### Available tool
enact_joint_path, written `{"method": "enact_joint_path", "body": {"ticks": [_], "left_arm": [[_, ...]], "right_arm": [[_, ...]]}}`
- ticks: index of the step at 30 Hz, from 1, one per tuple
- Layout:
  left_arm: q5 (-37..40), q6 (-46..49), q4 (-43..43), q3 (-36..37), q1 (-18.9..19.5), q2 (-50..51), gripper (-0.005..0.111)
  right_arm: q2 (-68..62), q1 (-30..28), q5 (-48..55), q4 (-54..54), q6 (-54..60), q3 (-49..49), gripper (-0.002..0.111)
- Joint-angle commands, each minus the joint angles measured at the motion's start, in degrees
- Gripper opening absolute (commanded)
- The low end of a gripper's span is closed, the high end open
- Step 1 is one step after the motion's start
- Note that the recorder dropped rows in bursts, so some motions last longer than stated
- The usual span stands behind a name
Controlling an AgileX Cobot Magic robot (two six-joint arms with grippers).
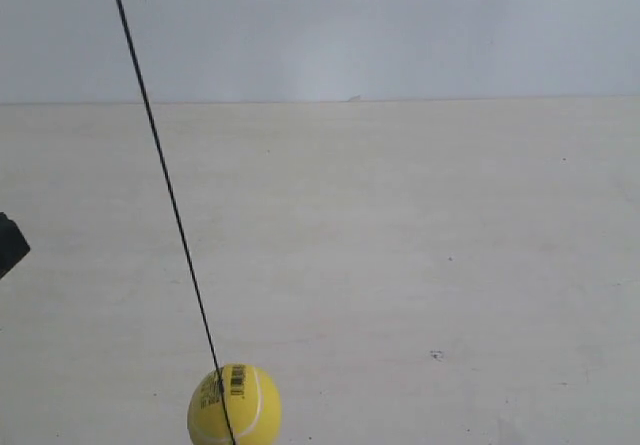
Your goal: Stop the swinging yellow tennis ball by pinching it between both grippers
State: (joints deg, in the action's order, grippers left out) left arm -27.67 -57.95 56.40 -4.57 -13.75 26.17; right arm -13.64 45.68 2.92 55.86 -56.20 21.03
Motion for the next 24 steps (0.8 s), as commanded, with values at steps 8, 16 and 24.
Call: {"method": "enact_joint_path", "body": {"ticks": [8,16,24], "left_arm": [[-3.0,-7.4,6.0,-0.1,-0.2,-17.5,0.005],[-24.1,-7.2,6.4,-0.1,-0.2,-24.8,0.005],[-29.1,-7.2,6.4,-0.1,-0.2,-24.8,0.005]], "right_arm": [[2.6,0.1,3.3,-3.1,-0.5,0.2,0.0],[2.6,0.1,3.3,-4.3,-0.5,0.2,0.0],[2.6,0.1,3.3,-4.3,-0.5,0.2,0.0]]}}
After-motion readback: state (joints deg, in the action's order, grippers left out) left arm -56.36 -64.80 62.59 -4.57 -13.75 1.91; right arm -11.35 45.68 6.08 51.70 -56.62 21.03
